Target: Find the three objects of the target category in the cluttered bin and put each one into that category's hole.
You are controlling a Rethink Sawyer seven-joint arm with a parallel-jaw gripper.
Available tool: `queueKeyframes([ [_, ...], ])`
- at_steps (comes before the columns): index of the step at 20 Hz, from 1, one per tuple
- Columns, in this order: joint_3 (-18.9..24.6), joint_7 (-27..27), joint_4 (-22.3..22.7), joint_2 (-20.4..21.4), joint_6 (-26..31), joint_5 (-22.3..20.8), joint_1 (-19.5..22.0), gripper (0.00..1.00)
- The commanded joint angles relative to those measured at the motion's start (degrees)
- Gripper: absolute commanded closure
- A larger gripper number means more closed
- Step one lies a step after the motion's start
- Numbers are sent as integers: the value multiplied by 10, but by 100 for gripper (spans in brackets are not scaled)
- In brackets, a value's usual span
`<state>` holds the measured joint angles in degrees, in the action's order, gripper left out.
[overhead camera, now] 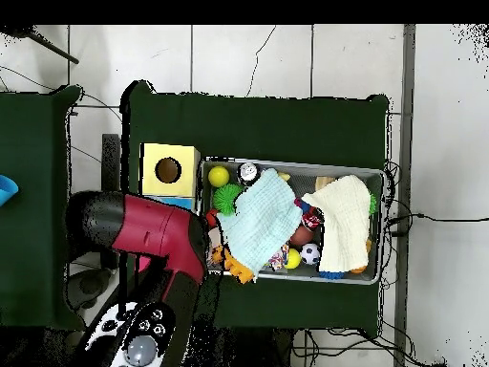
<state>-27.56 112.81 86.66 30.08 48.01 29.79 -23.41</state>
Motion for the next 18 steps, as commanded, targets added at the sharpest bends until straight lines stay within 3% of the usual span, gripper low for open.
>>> queueKeyframes([
  [1,66,142,24,-7,35,21,24,100],
  [5,79,121,43,-16,7,25,34,100],
  [12,109,95,59,-25,8,30,63,100],
  [18,130,95,37,-37,83,12,89,100],
])
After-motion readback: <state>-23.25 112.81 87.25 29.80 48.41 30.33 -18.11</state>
